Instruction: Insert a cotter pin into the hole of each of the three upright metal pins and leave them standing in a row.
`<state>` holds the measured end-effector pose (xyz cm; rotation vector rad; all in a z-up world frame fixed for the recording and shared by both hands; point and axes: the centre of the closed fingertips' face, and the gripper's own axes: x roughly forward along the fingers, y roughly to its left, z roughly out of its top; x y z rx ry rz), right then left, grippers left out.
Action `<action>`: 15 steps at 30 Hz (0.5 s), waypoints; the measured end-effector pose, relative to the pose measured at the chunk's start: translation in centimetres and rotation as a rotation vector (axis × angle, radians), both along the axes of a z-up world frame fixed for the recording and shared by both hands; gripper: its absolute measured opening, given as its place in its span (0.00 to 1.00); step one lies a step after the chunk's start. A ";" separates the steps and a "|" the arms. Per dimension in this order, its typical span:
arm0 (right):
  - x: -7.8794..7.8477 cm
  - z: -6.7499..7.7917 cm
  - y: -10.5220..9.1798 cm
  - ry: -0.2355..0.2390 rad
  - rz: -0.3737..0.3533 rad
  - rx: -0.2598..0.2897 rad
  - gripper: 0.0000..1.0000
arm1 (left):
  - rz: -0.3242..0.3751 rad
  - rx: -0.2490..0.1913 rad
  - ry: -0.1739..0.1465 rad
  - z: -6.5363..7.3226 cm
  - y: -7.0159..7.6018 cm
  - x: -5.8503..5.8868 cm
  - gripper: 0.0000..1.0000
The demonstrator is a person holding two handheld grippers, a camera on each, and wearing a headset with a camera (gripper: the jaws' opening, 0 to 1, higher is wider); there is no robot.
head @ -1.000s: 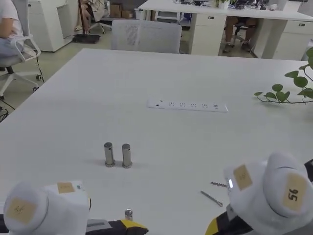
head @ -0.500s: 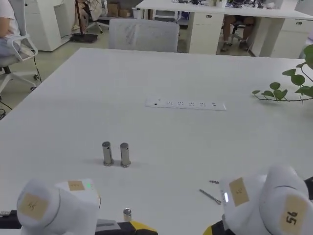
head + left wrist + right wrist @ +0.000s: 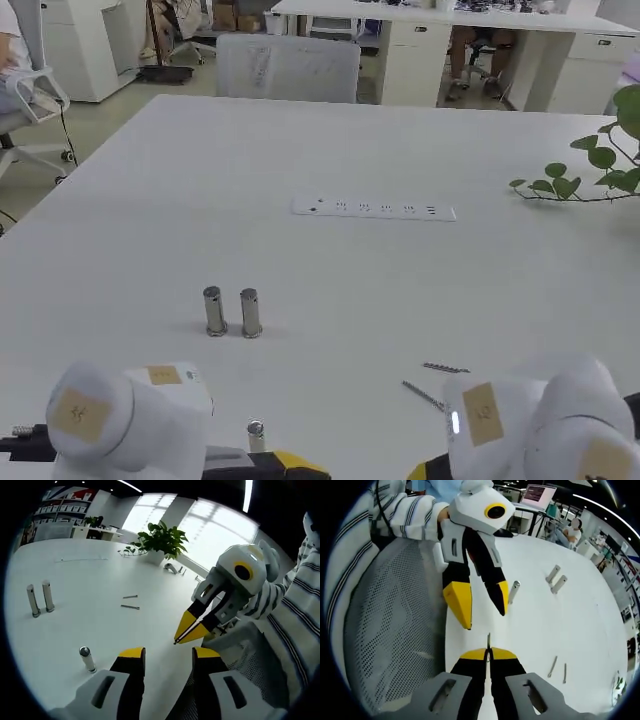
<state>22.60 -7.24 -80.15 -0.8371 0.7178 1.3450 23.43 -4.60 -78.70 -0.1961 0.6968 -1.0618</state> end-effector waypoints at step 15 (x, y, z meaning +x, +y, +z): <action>0.4 0.4 0.5 -0.048 -0.010 0.008 0.02 | 0.004 -0.018 -0.004 0.2 -0.5 0.5 0.27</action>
